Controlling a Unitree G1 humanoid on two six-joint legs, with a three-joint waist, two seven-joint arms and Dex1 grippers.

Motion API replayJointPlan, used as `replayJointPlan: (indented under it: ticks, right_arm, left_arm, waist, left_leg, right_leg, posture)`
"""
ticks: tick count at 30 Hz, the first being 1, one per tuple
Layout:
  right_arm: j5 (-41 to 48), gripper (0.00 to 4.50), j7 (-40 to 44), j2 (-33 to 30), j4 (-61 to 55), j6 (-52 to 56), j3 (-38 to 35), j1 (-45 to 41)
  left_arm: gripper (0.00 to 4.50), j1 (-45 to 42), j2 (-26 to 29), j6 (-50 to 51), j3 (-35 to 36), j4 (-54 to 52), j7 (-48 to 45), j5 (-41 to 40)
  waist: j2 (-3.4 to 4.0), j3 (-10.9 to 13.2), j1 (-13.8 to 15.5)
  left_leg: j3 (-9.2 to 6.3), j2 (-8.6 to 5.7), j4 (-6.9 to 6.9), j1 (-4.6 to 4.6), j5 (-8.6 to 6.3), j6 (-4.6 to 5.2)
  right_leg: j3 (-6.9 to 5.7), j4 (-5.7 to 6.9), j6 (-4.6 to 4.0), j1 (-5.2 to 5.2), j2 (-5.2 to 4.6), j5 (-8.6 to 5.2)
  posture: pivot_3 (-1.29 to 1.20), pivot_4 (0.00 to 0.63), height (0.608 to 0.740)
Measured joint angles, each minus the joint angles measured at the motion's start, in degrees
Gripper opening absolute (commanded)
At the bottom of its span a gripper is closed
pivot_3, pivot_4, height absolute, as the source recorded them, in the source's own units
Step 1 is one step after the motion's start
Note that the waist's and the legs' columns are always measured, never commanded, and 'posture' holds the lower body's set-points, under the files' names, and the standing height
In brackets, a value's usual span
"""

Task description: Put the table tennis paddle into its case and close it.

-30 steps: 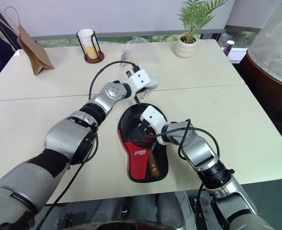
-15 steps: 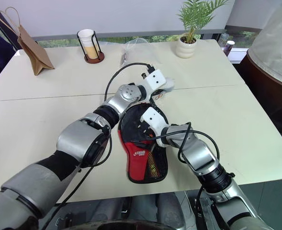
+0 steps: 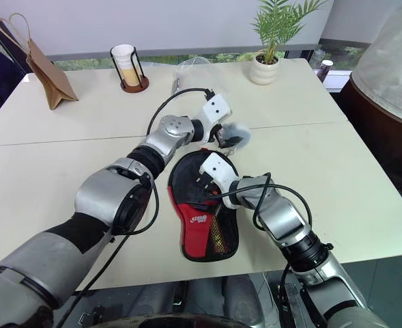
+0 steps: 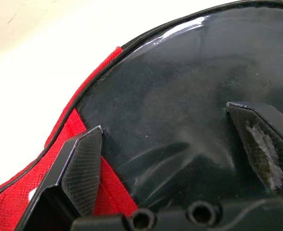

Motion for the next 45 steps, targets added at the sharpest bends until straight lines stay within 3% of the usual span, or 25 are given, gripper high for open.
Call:
replayJointPlan:
  ticks: [7, 13, 21, 26, 31, 36, 40, 45]
  right_arm:
    - [0.1, 4.5, 2.6, -0.6, 3.3, -2.9, 0.2, -1.8]
    - [1.2, 4.5, 4.4, -1.1, 5.8, -3.8, -0.6, -3.9]
    - [2.7, 4.5, 4.5, -6.7, 7.9, -0.9, -6.5, -6.5]
    - [4.3, 4.5, 5.9, -10.2, 4.8, 0.8, -8.6, -9.1]
    - [7.5, 4.5, 7.9, -14.3, 2.2, 3.2, -13.1, -13.4]
    - [8.8, 4.5, 8.9, -17.3, 5.0, 2.2, -16.1, -18.2]
    - [5.5, 4.5, 7.9, -17.9, 14.5, -4.8, -15.1, -20.9]
    - [2.1, 4.5, 8.0, -13.3, 34.0, -14.5, -12.5, -25.1]
  left_arm:
    - [4.42, -0.5, 3.0, 4.0, 5.6, -1.2, -9.3, -6.2]
    - [4.42, 0.8, 12.0, 1.0, 3.7, -4.1, -15.7, -5.5]
    - [4.42, 15.4, 21.0, -4.9, -0.9, -15.1, -28.7, -5.6]
    - [4.42, 27.8, 21.7, -1.5, -3.3, -34.4, -33.3, -9.0]
    - [4.42, 37.0, 21.1, 5.1, -7.0, -51.9, -31.8, -11.2]
    - [4.42, 42.7, 20.4, 9.7, -10.1, -61.5, -27.9, -11.2]
    - [4.42, 45.4, 19.4, 12.9, -12.1, -65.1, -23.8, -11.1]
    - [4.42, 47.9, 17.2, 14.0, -15.5, -66.1, -18.5, -10.2]
  waist:
    - [0.0, 0.0, 0.0]
    - [0.0, 0.0, 0.0]
    - [0.0, 0.0, 0.4]
    - [0.06, 0.1, 0.2]
    - [0.08, 0.1, 0.3]
    - [0.09, 0.1, 0.4]
    - [0.09, 0.1, 0.4]
    - [0.1, 0.1, 0.2]
  left_leg:
    - [-0.01, 0.0, 0.0, 0.0, 0.0, 0.0]
    - [-0.01, -0.01, 0.01, 0.0, 0.01, -0.01]
    - [-0.07, -0.11, 0.09, -0.62, 0.02, -0.01]
    - [0.0, -0.09, 0.26, -1.37, 0.05, -0.04]
    - [0.0, -0.05, 0.28, -1.36, 0.05, -0.04]
    - [0.03, -0.05, 0.3, -1.32, 0.05, -0.04]
    - [0.05, -0.04, 0.3, -1.32, 0.05, -0.04]
    - [0.13, -0.03, 0.28, -1.26, 0.06, -0.04]
  right_leg:
    - [0.0, 0.01, 0.0, -0.01, 0.0, 0.0]
    - [0.02, 0.01, -0.03, -0.01, 0.0, 0.02]
    - [0.07, 0.01, -0.32, -0.58, -0.09, 0.2]
    - [0.16, 0.2, -0.45, -1.43, -0.09, 0.31]
    - [0.14, 0.16, -0.5, -1.4, -0.06, 0.33]
    - [0.14, 0.11, -0.5, -1.34, -0.08, 0.33]
    - [0.14, 0.11, -0.51, -1.34, -0.07, 0.33]
    - [0.2, 0.12, -0.54, -1.34, -0.05, 0.36]
  posture:
    - [0.0, 0.15, 0.74]
    - [0.0, 0.15, 0.74]
    - [0.0, 0.15, 0.74]
    - [0.0, 0.15, 0.74]
    - [0.0, 0.15, 0.74]
    - [0.0, 0.15, 0.74]
    - [0.0, 0.15, 0.74]
    - [0.0, 0.15, 0.74]
